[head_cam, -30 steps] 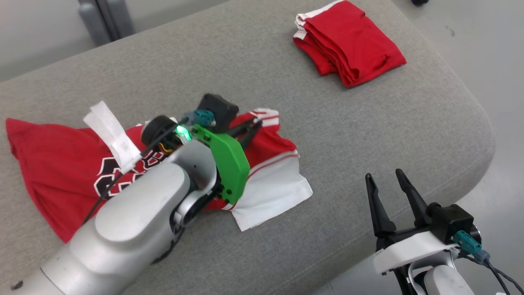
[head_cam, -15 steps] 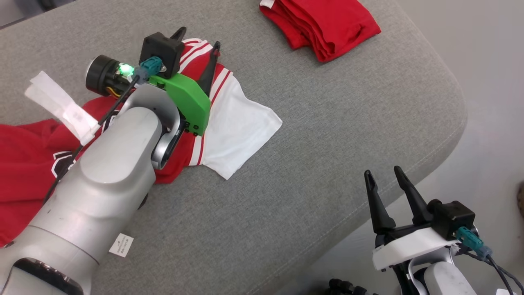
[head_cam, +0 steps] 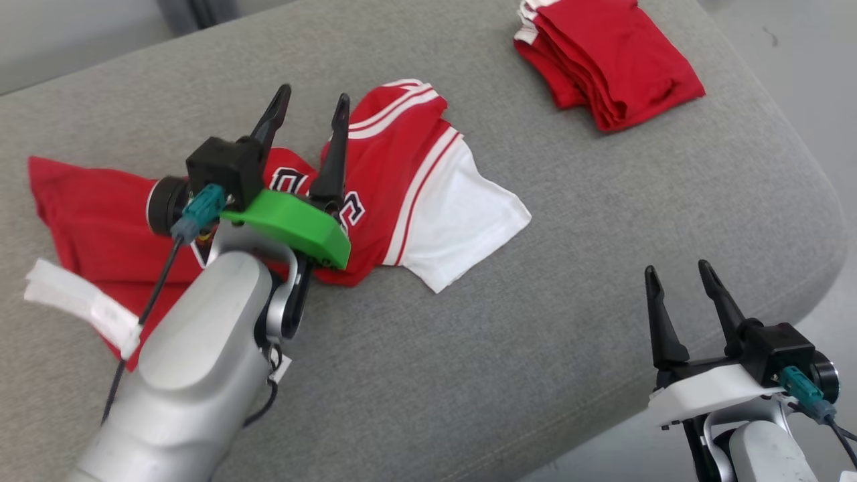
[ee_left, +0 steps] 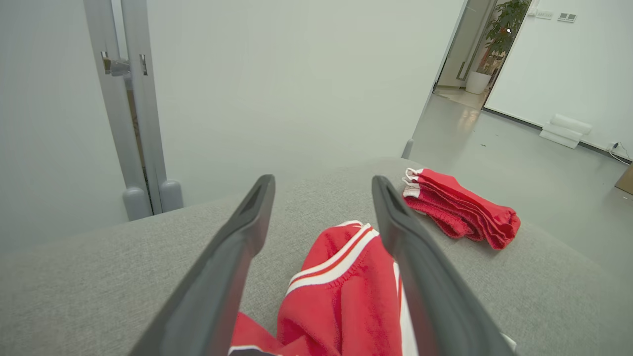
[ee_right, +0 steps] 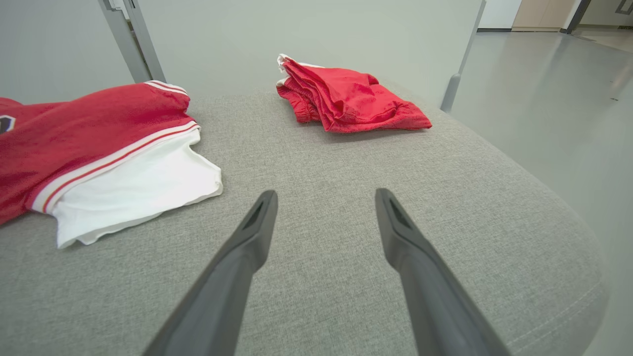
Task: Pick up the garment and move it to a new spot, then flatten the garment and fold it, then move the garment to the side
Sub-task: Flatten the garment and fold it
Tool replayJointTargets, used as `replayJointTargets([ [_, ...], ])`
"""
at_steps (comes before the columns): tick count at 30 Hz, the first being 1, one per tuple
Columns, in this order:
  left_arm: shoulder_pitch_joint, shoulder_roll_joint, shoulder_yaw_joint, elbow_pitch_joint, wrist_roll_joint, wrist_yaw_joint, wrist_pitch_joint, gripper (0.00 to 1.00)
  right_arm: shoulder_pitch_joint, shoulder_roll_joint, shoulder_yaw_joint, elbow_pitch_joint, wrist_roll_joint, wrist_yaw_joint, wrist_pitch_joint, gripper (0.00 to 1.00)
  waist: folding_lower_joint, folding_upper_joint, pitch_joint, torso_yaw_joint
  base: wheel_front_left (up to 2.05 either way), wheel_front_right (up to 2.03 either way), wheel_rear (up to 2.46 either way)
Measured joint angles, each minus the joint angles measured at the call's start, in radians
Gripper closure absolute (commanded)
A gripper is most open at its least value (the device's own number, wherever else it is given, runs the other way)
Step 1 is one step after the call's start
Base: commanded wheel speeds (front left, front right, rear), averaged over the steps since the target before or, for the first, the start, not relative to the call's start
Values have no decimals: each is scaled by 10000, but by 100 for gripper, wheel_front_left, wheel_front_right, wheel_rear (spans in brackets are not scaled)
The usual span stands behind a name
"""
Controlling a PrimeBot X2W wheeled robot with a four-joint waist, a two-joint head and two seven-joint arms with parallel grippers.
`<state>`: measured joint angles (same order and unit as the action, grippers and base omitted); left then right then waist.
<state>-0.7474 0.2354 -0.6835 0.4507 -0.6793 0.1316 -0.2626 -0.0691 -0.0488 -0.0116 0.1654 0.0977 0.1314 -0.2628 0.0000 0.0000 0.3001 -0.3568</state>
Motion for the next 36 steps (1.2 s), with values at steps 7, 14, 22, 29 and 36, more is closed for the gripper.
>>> replayJointTargets([
  [7,2763,382,1651,-1753,608,537,0,0,17,6,-382,-90,-520,0,0,0,0,0,-818,1224,0,0,0],
  [14,5120,339,2943,-2621,1459,594,-13,0,242,2,-569,25,-639,0,2,0,0,0,-1477,2506,0,0,0],
  [22,7479,-328,4548,-3239,2780,174,-15,0,680,0,-754,418,-663,0,2,0,0,0,-2184,3731,0,0,0],
  [29,8680,-959,5626,-2987,3668,-1260,-15,0,981,2,-865,644,-433,0,2,0,-1,0,-2870,4403,0,0,0],
  [36,9074,-1409,6479,-2763,4088,-2307,-15,0,1343,-4,-938,905,82,0,2,0,-1,0,-3316,4493,0,0,0],
])
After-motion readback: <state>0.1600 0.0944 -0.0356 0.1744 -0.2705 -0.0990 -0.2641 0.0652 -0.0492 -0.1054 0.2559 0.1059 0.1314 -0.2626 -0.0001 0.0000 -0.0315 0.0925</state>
